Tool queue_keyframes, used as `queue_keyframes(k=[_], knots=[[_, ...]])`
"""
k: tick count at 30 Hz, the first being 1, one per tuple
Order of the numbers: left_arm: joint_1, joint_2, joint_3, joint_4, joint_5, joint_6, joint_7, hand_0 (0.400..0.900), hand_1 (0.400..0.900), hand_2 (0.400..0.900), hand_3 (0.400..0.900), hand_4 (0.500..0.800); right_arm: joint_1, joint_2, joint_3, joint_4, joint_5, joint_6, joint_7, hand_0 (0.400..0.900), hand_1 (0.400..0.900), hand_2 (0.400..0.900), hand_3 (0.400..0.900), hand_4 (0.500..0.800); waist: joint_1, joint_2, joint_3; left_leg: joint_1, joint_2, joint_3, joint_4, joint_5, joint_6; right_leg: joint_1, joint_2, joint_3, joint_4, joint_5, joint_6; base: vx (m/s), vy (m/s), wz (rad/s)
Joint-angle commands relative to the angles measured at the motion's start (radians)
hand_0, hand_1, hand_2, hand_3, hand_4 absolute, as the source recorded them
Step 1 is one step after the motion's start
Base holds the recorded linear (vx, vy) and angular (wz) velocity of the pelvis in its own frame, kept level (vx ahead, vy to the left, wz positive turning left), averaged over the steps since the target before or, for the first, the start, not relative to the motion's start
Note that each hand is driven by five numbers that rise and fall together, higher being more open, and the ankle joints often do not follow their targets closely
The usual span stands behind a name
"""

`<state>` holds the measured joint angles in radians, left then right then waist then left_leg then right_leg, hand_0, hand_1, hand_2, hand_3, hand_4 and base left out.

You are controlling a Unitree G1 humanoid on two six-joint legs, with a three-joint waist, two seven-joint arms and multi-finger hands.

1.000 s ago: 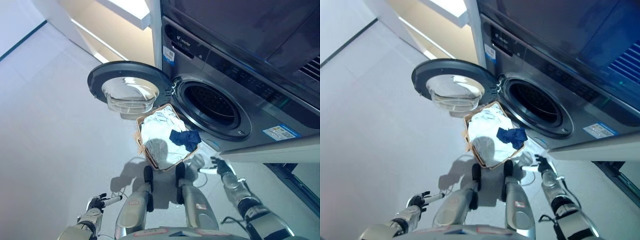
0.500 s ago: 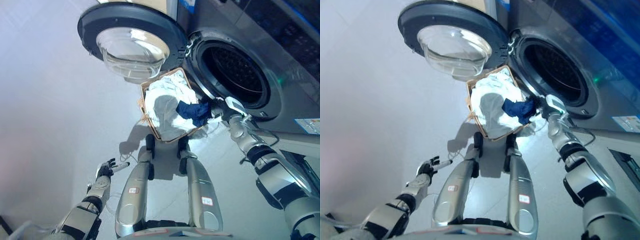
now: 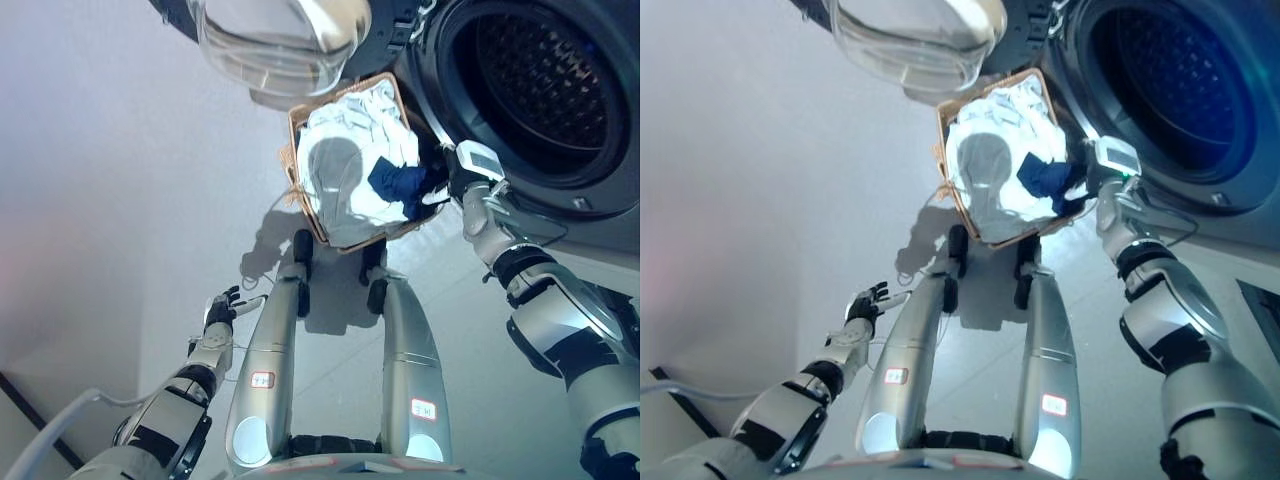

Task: Put the clothes in the basket into the washing machine.

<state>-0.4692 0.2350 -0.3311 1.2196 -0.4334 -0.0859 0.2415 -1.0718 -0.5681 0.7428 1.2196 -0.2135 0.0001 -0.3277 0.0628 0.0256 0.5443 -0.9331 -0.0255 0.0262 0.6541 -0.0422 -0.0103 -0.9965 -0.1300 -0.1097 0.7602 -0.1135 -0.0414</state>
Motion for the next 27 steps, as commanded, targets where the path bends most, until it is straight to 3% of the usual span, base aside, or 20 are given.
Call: queue_keyframes(k=[1,11,12,13,23,27], knots=[[0.081,0.019,-0.006,-0.079,-0.037,0.000,0.039,0.900,0.900,0.900,0.900,0.800,0.005,-0.051,0.016,-0.059,-0.028,-0.007,-0.080,0.900,0.900,0.900,0.900,0.800,0.024,0.027,-0.024,-0.145,-0.020,0.040,0.071,-0.034,0.008,-0.114,0.018,0.076,0.130,-0.071,0.052,-0.02,0.016,0.09],[0.058,0.003,-0.028,-0.082,-0.063,-0.007,0.051,0.900,0.900,0.900,0.900,0.800,-0.040,0.007,0.046,0.092,-0.109,0.042,-0.092,0.900,0.900,0.900,0.900,0.800,0.043,0.037,-0.024,-0.308,-0.042,0.045,0.222,-0.069,0.013,-0.283,0.001,0.075,0.282,-0.117,0.047,-0.01,0.011,0.10],[0.056,0.002,-0.028,-0.084,-0.063,-0.007,0.053,0.900,0.900,0.900,0.900,0.800,-0.033,0.011,0.041,0.102,-0.113,0.048,-0.094,0.588,0.588,0.588,0.588,0.613,0.044,0.038,-0.024,-0.313,-0.043,0.047,0.226,-0.070,0.013,-0.288,0.000,0.076,0.289,-0.119,0.047,0.00,0.016,0.04],[0.055,0.004,-0.025,-0.086,-0.065,-0.008,0.054,0.900,0.900,0.900,0.900,0.800,-0.032,0.010,0.039,0.099,-0.115,0.051,-0.095,0.400,0.400,0.400,0.400,0.500,0.044,0.038,-0.024,-0.316,-0.043,0.048,0.228,-0.070,0.013,-0.291,-0.001,0.076,0.289,-0.119,0.047,0.00,0.000,0.00],[0.063,0.019,0.011,-0.076,-0.080,-0.009,0.066,0.900,0.900,0.900,0.900,0.800,0.020,0.001,-0.024,0.002,-0.038,0.036,-0.126,0.400,0.400,0.400,0.400,0.500,0.024,0.015,-0.026,-0.269,-0.037,0.050,0.194,-0.062,0.006,-0.252,0.005,0.080,0.254,-0.104,0.049,0.00,0.011,-0.05],[0.098,0.025,0.051,-0.075,-0.095,-0.003,0.075,0.900,0.900,0.900,0.900,0.800,0.074,-0.064,-0.130,-0.200,0.094,0.004,-0.156,0.400,0.400,0.400,0.400,0.500,-0.001,-0.014,-0.029,-0.221,-0.025,0.050,0.169,-0.066,0.004,-0.208,0.019,0.085,0.220,-0.096,0.050,0.01,0.023,-0.19]])
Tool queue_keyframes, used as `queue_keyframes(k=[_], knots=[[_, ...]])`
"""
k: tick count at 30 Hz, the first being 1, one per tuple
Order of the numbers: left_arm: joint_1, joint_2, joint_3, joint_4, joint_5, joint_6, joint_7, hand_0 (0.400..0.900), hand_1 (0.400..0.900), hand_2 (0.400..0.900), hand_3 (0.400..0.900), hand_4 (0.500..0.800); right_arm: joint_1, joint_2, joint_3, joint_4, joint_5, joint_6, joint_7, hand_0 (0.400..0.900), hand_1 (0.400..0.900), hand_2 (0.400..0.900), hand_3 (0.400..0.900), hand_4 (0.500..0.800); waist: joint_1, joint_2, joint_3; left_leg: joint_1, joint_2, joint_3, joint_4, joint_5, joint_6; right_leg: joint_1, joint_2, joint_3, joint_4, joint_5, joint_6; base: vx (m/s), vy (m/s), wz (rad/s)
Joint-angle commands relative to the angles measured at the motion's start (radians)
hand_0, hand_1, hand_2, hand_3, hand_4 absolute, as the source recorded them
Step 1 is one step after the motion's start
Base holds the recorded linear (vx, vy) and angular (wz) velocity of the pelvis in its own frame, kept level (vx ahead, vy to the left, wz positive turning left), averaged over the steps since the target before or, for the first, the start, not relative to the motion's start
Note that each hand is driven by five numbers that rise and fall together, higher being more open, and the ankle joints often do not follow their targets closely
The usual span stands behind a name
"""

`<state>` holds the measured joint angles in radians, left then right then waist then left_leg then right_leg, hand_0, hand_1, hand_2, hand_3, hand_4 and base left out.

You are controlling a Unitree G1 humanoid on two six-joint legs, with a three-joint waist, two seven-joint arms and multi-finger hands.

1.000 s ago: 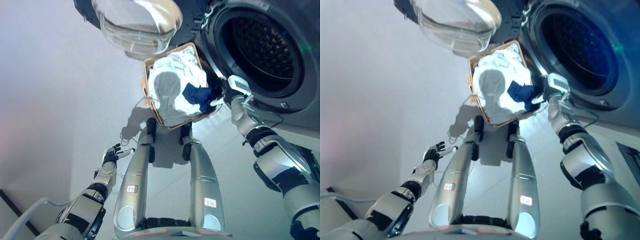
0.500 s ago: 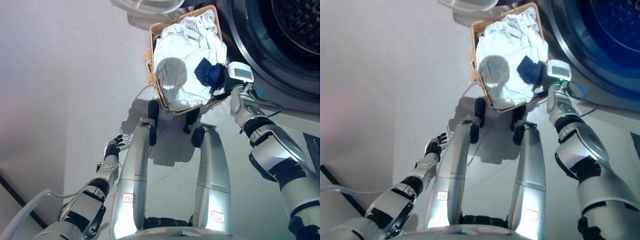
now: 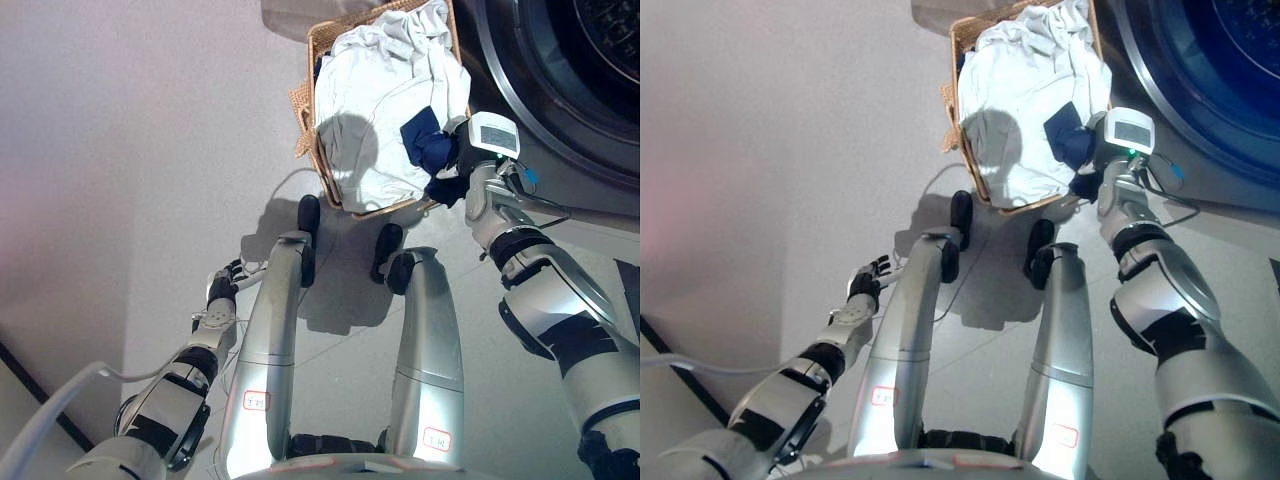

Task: Put the clothes in the basket into the washing machine.

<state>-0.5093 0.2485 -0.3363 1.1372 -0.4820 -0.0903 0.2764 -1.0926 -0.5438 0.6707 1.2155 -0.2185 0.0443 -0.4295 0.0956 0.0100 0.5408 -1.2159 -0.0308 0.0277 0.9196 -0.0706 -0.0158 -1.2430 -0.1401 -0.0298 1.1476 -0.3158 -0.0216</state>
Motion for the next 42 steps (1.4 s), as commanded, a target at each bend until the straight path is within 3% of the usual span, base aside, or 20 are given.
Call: queue_keyframes(k=[1,6,12,17,25,36,39,41,42], knots=[[0.145,0.010,0.065,0.012,-0.049,0.004,0.041,0.900,0.900,0.900,0.900,0.800,0.113,-0.104,-0.072,-0.244,0.106,-0.046,-0.063,0.400,0.400,0.400,0.400,0.500,-0.042,-0.006,-0.032,0.061,-0.016,0.049,-0.098,-0.039,0.010,0.037,0.031,0.008,-0.170,0.107,0.030,0.01,0.021,-0.23],[0.175,0.011,0.115,0.048,-0.049,0.023,0.038,0.900,0.900,0.900,0.900,0.800,0.243,-0.169,-0.271,-0.438,0.309,-0.118,-0.071,0.400,0.400,0.400,0.400,0.500,-0.074,-0.028,-0.041,0.100,-0.004,0.047,-0.116,-0.046,0.007,0.077,0.043,0.012,-0.205,0.114,0.031,0.01,0.004,-0.16],[0.189,0.023,0.139,0.082,-0.052,0.034,0.020,0.900,0.900,0.900,0.900,0.800,0.349,-0.050,-0.549,-0.457,0.877,-0.317,-0.011,0.400,0.400,0.400,0.400,0.500,-0.086,-0.024,-0.058,0.140,0.005,0.060,-0.137,-0.050,0.006,0.110,0.052,0.028,-0.232,0.115,0.031,0.02,-0.008,-0.10],[0.195,0.033,0.137,0.092,-0.066,0.041,0.013,0.900,0.900,0.900,0.900,0.800,0.272,0.002,-0.631,-0.381,1.186,-0.395,0.031,0.400,0.400,0.400,0.400,0.500,-0.076,-0.005,-0.075,0.172,0.009,0.069,-0.154,-0.054,0.002,0.135,0.062,0.042,-0.252,0.116,0.031,0.03,-0.016,-0.07],[0.204,0.034,0.094,0.092,-0.077,0.046,-0.007,0.900,0.900,0.900,0.900,0.800,-0.005,-0.048,-0.648,-0.198,1.402,-0.387,0.061,0.400,0.400,0.400,0.400,0.500,-0.043,0.037,-0.113,0.205,0.006,0.096,-0.185,-0.053,0.005,0.146,0.063,0.069,-0.264,0.117,0.035,0.05,-0.022,-0.05],[0.209,0.002,0.038,0.073,-0.091,0.046,-0.016,0.900,0.900,0.900,0.900,0.800,-0.234,-0.184,-0.560,-0.007,1.371,-0.314,0.037,0.400,0.400,0.400,0.400,0.500,-0.011,0.083,-0.146,0.199,-0.005,0.124,-0.189,-0.061,0.015,0.116,0.054,0.091,-0.242,0.108,0.042,0.07,-0.025,-0.01],[0.204,-0.016,0.026,0.080,-0.093,0.051,-0.015,0.900,0.900,0.900,0.900,0.800,-0.242,-0.143,-0.540,-0.029,1.374,-0.325,0.035,0.400,0.400,0.400,0.400,0.500,-0.012,0.083,-0.154,0.187,-0.004,0.132,-0.180,-0.064,0.018,0.101,0.055,0.095,-0.240,0.109,0.044,0.07,-0.015,-0.04],[0.198,-0.025,0.027,0.087,-0.096,0.054,-0.009,0.900,0.900,0.900,0.900,0.800,-0.212,-0.083,-0.528,-0.093,1.368,-0.342,0.036,0.400,0.400,0.400,0.400,0.500,-0.018,0.078,-0.154,0.179,-0.002,0.135,-0.173,-0.066,0.020,0.093,0.060,0.096,-0.233,0.108,0.042,0.06,-0.015,-0.08],[0.194,-0.030,0.030,0.090,-0.101,0.059,-0.003,0.900,0.900,0.900,0.900,0.800,-0.185,-0.010,-0.497,-0.180,1.346,-0.360,0.045,0.400,0.400,0.400,0.400,0.500,-0.025,0.074,-0.148,0.177,-0.001,0.137,-0.167,-0.071,0.023,0.093,0.066,0.098,-0.229,0.106,0.040,0.05,-0.016,-0.06]])
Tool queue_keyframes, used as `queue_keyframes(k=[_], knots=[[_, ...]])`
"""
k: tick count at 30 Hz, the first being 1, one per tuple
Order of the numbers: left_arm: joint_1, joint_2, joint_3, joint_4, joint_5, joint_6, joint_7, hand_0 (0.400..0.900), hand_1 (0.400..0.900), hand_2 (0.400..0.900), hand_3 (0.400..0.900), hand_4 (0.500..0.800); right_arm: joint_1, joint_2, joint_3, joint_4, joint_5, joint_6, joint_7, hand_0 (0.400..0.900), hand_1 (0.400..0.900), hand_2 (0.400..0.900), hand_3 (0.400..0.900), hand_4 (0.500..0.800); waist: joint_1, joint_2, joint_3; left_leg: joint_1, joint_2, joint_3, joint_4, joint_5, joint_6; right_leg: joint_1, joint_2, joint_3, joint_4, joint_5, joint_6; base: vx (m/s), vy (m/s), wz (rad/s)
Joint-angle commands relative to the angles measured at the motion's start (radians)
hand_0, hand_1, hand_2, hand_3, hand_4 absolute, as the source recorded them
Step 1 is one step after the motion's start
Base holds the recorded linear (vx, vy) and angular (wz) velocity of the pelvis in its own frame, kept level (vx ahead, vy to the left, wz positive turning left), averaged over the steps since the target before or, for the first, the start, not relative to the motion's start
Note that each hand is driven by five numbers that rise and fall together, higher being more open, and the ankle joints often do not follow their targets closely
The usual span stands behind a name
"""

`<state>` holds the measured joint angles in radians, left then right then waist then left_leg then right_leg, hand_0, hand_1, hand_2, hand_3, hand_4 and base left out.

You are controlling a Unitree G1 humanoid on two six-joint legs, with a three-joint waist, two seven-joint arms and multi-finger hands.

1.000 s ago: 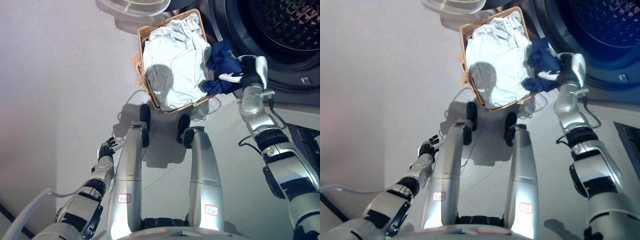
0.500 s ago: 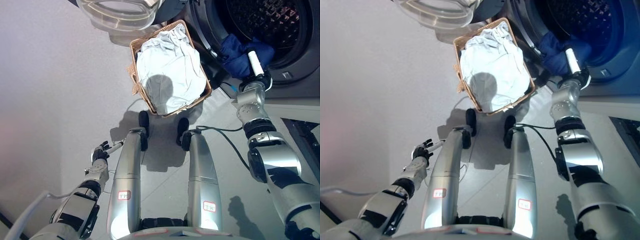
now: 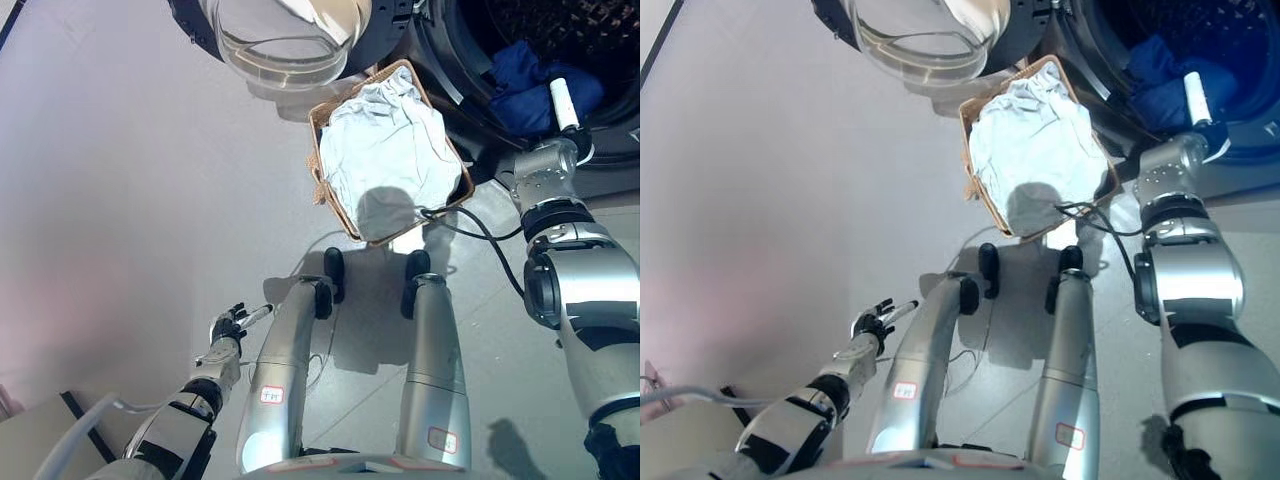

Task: Put the clothes in the basket into the washing machine.

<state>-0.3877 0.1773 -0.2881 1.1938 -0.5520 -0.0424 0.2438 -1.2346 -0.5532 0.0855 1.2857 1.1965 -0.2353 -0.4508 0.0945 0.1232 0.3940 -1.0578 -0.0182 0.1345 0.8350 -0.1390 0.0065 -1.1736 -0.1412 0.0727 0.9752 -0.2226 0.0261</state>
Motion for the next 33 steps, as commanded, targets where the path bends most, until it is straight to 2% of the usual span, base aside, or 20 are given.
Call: queue_keyframes(k=[1,3,6,10,12,15,20,21,22,23,27,33], knots=[[0.074,0.042,-0.016,0.033,-0.030,0.011,0.030,0.900,0.900,0.900,0.900,0.800,-0.037,0.005,0.088,-0.259,-0.074,-0.082,0.059,0.400,0.400,0.400,0.400,0.500,-0.026,-0.042,-0.005,0.015,-0.014,0.031,-0.079,-0.003,0.001,0.018,0.067,-0.003,-0.054,0.012,-0.008,0.05,-0.013,-0.05],[0.068,0.040,-0.019,0.031,-0.040,0.008,0.035,0.900,0.900,0.900,0.900,0.800,-0.038,0.051,0.104,-0.282,-0.084,-0.084,0.066,0.400,0.400,0.400,0.400,0.500,-0.029,-0.045,-0.006,0.007,-0.013,0.034,-0.075,-0.005,0.003,0.009,0.066,-0.003,-0.049,0.013,-0.010,0.00,0.000,0.00],[0.063,0.042,-0.016,0.030,-0.040,0.008,0.036,0.900,0.900,0.900,0.900,0.800,-0.043,0.066,0.129,-0.286,-0.110,-0.073,0.075,0.400,0.400,0.400,0.400,0.500,-0.030,-0.045,-0.007,0.000,-0.014,0.035,-0.071,-0.005,0.004,0.002,0.066,-0.003,-0.045,0.015,-0.010,0.01,0.005,0.01],[0.062,0.045,-0.019,0.032,-0.054,0.006,0.042,0.900,0.900,0.900,0.900,0.800,-0.055,0.076,0.085,-0.272,-0.102,-0.104,0.043,0.400,0.400,0.400,0.400,0.500,-0.032,-0.043,-0.009,-0.005,-0.019,0.031,-0.075,-0.003,0.006,0.001,0.061,-0.008,-0.045,0.015,-0.009,0.02,0.022,0.09],[0.064,0.049,-0.015,0.030,-0.059,0.002,0.043,0.900,0.900,0.900,0.900,0.800,-0.064,0.057,0.062,-0.253,-0.107,-0.115,0.025,0.400,0.400,0.400,0.400,0.500,-0.030,-0.041,-0.012,-0.009,-0.023,0.027,-0.076,-0.003,0.007,-0.002,0.059,-0.010,-0.044,0.016,-0.009,0.01,0.019,0.10],[0.073,0.057,-0.015,0.027,-0.050,-0.006,0.046,0.900,0.900,0.900,0.900,0.800,-0.089,-0.021,-0.007,-0.188,-0.089,-0.135,-0.021,0.400,0.400,0.400,0.400,0.500,-0.027,-0.037,-0.022,-0.019,-0.030,0.021,-0.075,-0.002,0.007,-0.011,0.053,-0.011,-0.038,0.014,-0.006,0.01,0.009,0.11],[0.086,0.067,-0.029,0.015,-0.039,-0.015,0.042,0.900,0.900,0.900,0.900,0.800,-0.133,-0.126,-0.015,-0.081,-0.045,-0.106,-0.009,0.400,0.400,0.400,0.400,0.500,-0.014,-0.032,-0.039,-0.029,-0.033,0.018,-0.072,0.001,0.004,-0.030,0.050,-0.005,-0.029,0.017,-0.001,0.00,0.002,0.02],[0.091,0.068,-0.033,0.012,-0.038,-0.016,0.042,0.900,0.900,0.900,0.900,0.800,-0.140,-0.144,-0.010,-0.068,-0.042,-0.103,-0.009,0.557,0.557,0.557,0.557,0.594,-0.011,-0.030,-0.042,-0.033,-0.034,0.020,-0.066,0.000,0.004,-0.038,0.051,-0.003,-0.023,0.017,-0.001,0.00,0.000,0.00],[0.095,0.066,-0.036,0.008,-0.037,-0.017,0.040,0.900,0.900,0.900,0.900,0.800,-0.143,-0.158,-0.011,-0.053,-0.044,-0.097,-0.010,0.616,0.616,0.616,0.616,0.629,-0.009,-0.027,-0.045,-0.038,-0.034,0.022,-0.062,-0.001,0.004,-0.043,0.052,-0.001,-0.018,0.016,0.000,0.00,0.000,0.00],[0.099,0.066,-0.036,0.003,-0.038,-0.018,0.039,0.900,0.900,0.900,0.900,0.800,-0.145,-0.170,-0.008,-0.045,-0.050,-0.092,-0.010,0.900,0.900,0.900,0.900,0.800,-0.006,-0.025,-0.046,-0.042,-0.035,0.022,-0.056,-0.002,0.003,-0.047,0.052,0.000,-0.014,0.016,0.000,0.00,0.000,0.00],[0.107,0.062,-0.044,-0.009,-0.034,-0.026,0.034,0.900,0.900,0.900,0.900,0.800,-0.139,-0.199,0.014,-0.039,-0.058,-0.074,0.010,0.900,0.900,0.900,0.900,0.800,-0.002,-0.018,-0.052,-0.047,-0.033,0.029,-0.060,0.001,0.000,-0.057,0.049,0.003,-0.013,0.018,0.003,0.00,0.000,0.00],[0.109,0.062,-0.044,0.001,-0.033,-0.026,0.036,0.900,0.900,0.900,0.900,0.800,-0.132,-0.186,0.027,-0.036,-0.053,-0.077,0.027,0.900,0.900,0.900,0.900,0.800,-0.002,-0.021,-0.060,-0.052,-0.030,0.030,-0.057,0.003,-0.001,-0.060,0.054,0.005,-0.014,0.020,0.002,0.00,-0.002,-0.02]])
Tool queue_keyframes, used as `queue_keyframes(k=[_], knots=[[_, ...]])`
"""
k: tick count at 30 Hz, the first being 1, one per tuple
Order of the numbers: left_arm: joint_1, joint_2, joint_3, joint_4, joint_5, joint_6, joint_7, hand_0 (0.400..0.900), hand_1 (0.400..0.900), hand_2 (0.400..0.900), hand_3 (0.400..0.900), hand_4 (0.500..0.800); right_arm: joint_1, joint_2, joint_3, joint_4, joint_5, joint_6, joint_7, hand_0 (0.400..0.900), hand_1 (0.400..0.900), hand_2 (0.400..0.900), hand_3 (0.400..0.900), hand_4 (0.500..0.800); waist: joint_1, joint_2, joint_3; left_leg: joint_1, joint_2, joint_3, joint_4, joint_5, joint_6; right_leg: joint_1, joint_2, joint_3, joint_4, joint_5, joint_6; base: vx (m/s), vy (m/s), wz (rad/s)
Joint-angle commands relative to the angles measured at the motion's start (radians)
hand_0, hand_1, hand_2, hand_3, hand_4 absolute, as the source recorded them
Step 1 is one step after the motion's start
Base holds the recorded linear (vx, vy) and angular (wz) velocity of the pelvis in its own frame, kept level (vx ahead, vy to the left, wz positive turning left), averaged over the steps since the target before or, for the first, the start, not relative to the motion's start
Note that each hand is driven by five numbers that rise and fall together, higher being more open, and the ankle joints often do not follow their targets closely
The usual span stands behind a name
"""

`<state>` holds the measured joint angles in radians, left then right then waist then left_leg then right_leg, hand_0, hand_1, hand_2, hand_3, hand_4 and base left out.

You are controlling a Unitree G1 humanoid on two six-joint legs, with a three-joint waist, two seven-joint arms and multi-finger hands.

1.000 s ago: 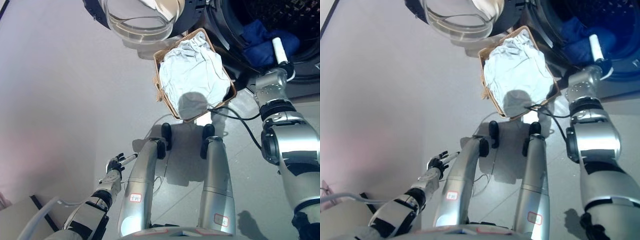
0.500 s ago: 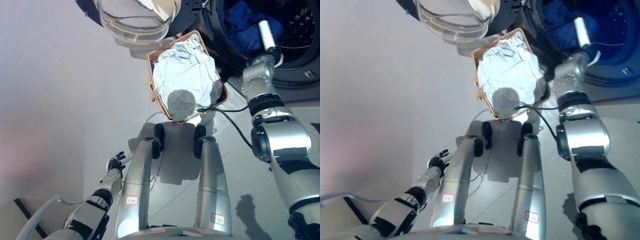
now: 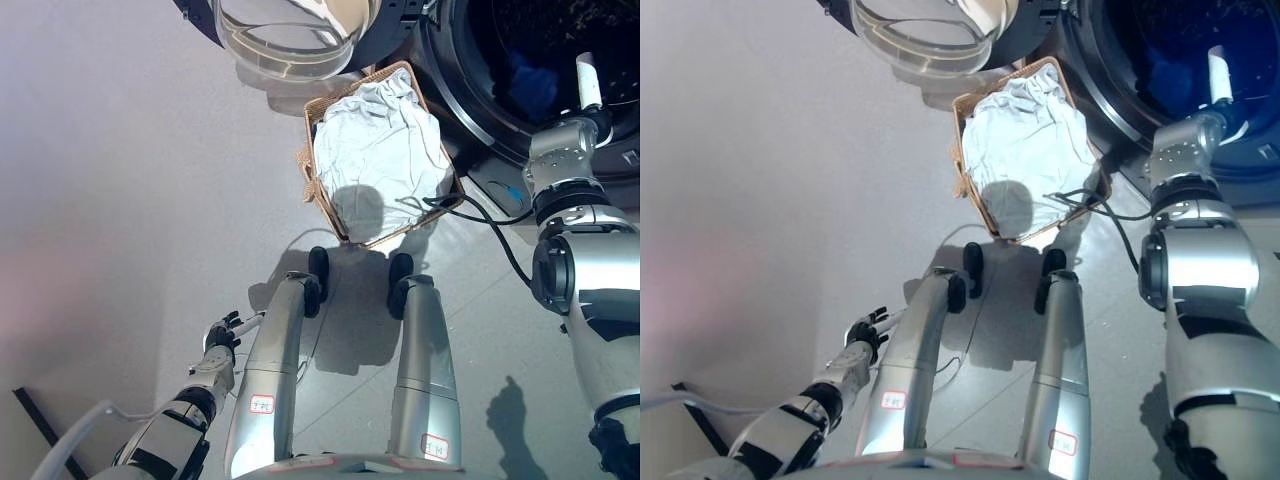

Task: Put the clothes in the basket into the washing machine.

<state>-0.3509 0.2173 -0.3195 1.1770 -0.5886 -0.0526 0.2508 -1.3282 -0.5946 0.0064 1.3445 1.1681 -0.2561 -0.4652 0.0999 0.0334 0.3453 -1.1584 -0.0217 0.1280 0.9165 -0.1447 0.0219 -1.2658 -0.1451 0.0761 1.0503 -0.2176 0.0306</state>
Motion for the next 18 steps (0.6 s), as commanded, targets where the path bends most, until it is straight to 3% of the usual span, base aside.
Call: queue_keyframes(k=[1,8,18], knots=[[0.072,0.022,-0.013,0.018,0.004,-0.017,0.029,0.900,0.900,0.900,0.900,0.800,-0.037,-0.141,0.108,-0.096,-0.023,-0.058,0.044,0.900,0.900,0.900,0.900,0.800,-0.008,0.068,-0.013,0.047,-0.027,0.036,-0.138,0.009,-0.017,0.031,0.058,0.001,-0.087,0.014,-0.003,0.00,0.000,0.00],[0.069,0.020,-0.003,0.038,-0.001,-0.013,0.026,0.900,0.900,0.900,0.900,0.800,-0.018,-0.090,0.152,-0.152,-0.040,-0.055,0.086,0.900,0.900,0.900,0.900,0.800,-0.012,0.057,-0.013,0.054,-0.024,0.034,-0.147,0.010,-0.017,0.041,0.060,-0.004,-0.100,0.019,-0.004,0.00,0.001,-0.01],[0.087,0.034,0.077,0.075,0.003,0.007,-0.016,0.900,0.900,0.900,0.900,0.800,0.211,0.046,0.293,-0.536,-0.169,-0.030,0.254,0.900,0.900,0.900,0.900,0.800,-0.043,0.022,0.003,0.093,-0.009,0.034,-0.159,0.004,-0.016,0.089,0.074,-0.009,-0.133,0.025,-0.012,-0.02,0.005,-0.08]])
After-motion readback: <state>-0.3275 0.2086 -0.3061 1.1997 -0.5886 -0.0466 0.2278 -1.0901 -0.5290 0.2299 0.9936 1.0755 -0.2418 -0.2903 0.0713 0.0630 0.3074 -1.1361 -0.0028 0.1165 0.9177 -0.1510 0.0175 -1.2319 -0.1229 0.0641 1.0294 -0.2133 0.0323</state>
